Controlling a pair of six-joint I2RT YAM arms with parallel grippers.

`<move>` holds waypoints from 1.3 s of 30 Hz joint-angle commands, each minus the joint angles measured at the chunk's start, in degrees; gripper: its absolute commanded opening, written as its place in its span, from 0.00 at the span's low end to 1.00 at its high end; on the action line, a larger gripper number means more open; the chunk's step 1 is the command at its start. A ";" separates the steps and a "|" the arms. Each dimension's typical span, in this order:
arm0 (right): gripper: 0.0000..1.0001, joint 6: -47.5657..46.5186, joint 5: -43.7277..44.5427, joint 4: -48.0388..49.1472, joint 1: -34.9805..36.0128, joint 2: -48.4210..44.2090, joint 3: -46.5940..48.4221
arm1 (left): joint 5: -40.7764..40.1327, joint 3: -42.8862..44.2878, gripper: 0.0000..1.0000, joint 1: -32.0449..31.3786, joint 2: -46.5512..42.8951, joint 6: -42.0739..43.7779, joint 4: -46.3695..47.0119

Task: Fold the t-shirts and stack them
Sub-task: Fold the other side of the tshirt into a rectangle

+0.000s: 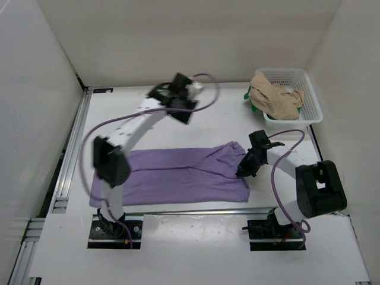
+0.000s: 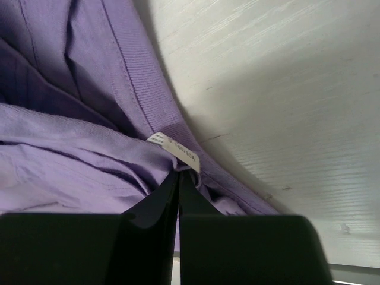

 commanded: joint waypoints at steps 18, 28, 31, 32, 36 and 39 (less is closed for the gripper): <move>0.00 1.31 -4.40 4.52 -2.59 0.30 -4.33 | 15.75 9.59 0.47 -20.13 20.67 0.19 13.24; 0.00 0.17 -4.40 4.52 -2.59 0.82 -3.79 | 11.60 5.64 0.49 -17.85 22.24 0.19 14.29; 0.00 0.17 -4.40 4.52 -2.59 0.82 -3.79 | 14.33 5.10 0.49 -16.35 22.95 0.19 14.29; 0.00 -0.35 -4.40 4.52 -2.59 1.35 -3.79 | 15.64 5.10 0.49 -15.74 23.47 0.19 14.29; 0.00 -0.36 -4.40 4.52 -2.59 1.35 -3.79 | 15.65 5.10 0.50 -15.74 23.48 0.19 14.29; 0.00 -0.36 -4.40 4.52 -2.59 1.35 -3.79 | 15.65 5.10 0.50 -15.74 23.48 0.19 14.29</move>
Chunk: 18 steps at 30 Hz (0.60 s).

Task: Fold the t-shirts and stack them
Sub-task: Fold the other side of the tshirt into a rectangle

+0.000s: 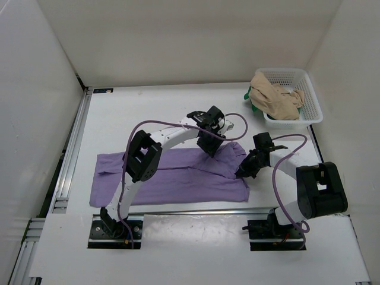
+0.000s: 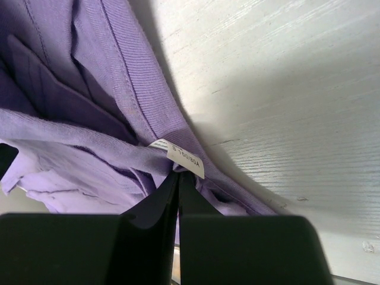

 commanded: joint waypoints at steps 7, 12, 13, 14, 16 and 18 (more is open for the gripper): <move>0.00 -1.41 2.61 -1.23 0.17 1.64 0.08 | 6.05 -0.71 0.47 -0.59 0.97 0.03 -1.54; 0.00 -1.41 2.62 -1.23 0.17 1.64 0.08 | 5.53 0.87 0.42 -0.59 2.21 0.03 -2.07; 0.00 -1.41 2.62 -1.23 0.17 1.64 0.08 | 5.53 0.87 0.34 -0.59 2.21 0.03 -2.07; 0.00 -1.41 2.62 -1.23 0.17 1.64 0.08 | 5.53 0.87 0.29 -0.59 2.21 0.03 -2.07; 0.00 -1.41 3.15 -1.23 0.17 1.64 0.08 | 4.84 0.87 0.18 -0.59 1.60 0.03 -2.07; 0.00 -1.41 3.15 -1.76 0.17 1.11 0.08 | 4.13 0.87 0.10 -0.59 0.98 0.03 -2.07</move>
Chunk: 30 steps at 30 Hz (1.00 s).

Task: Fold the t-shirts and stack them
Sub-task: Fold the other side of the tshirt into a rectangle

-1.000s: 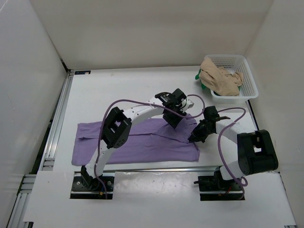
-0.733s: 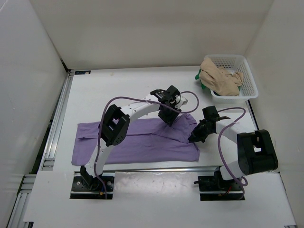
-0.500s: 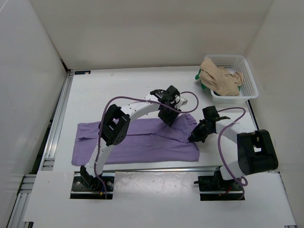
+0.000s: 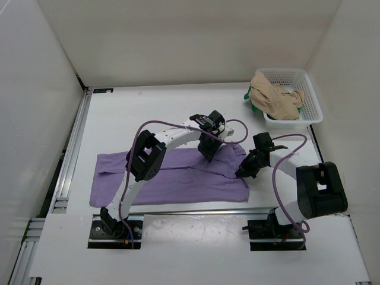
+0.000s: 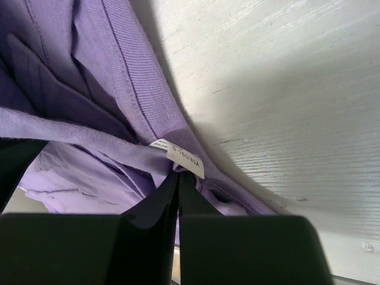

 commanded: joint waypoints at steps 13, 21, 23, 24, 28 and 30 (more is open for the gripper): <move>0.00 -5.45 14.52 -14.54 7.45 -7.25 9.78 | -2.64 -7.71 0.10 0.27 -20.75 0.16 -0.24; 0.00 -2.37 19.01 -19.82 15.37 -14.46 5.85 | -3.70 -22.30 0.10 -2.28 -27.11 0.16 0.37; 0.00 -0.71 18.14 -19.82 16.07 -15.08 4.43 | -3.70 -25.11 0.10 -3.68 -27.63 0.16 0.38; 0.00 -0.70 18.13 -20.34 16.60 -15.08 3.38 | -3.70 -26.08 0.10 -3.69 -27.64 0.16 1.16; 0.00 1.49 18.75 -18.61 18.79 -16.14 0.40 | -3.70 -30.13 0.10 -4.22 -28.17 0.16 3.27; 0.00 1.49 18.04 -17.97 19.32 -15.27 -0.14 | -3.70 -30.66 0.10 -4.22 -27.04 0.16 3.89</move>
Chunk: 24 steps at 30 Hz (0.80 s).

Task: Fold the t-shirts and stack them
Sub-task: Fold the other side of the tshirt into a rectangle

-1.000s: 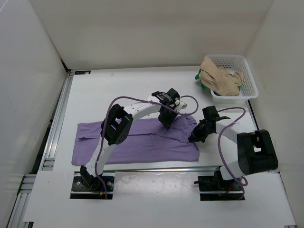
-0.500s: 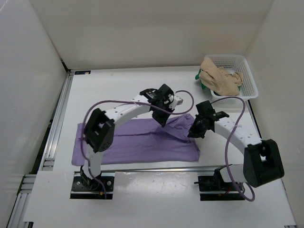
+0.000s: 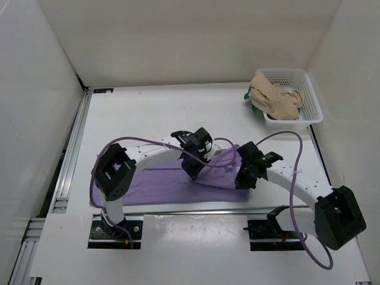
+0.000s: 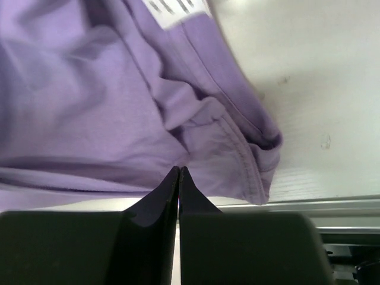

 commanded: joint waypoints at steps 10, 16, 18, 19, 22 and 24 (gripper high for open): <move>0.00 -2.70 0.82 1.16 0.64 -0.27 -2.70 | 4.43 -2.38 0.28 -0.26 0.86 0.08 2.34; 0.06 -8.50 -5.51 1.77 1.78 -7.47 -6.66 | 5.58 -7.75 0.33 -0.88 -1.43 0.08 2.34; 0.13 -9.99 -7.00 1.77 1.78 -9.42 -7.19 | 5.58 -8.80 0.33 -0.88 -3.01 0.08 1.65; 0.17 -10.52 -7.01 1.77 1.78 -10.91 -7.80 | 5.58 -8.81 0.33 -0.88 -3.62 0.08 0.68; 0.33 -12.54 -7.62 1.25 1.78 -11.97 -7.81 | 6.10 -8.11 0.38 -0.88 -5.21 0.08 -2.13; 0.35 -13.16 -6.92 1.25 1.78 -11.98 -6.41 | 6.11 -7.05 0.38 -0.88 -5.92 0.08 -6.17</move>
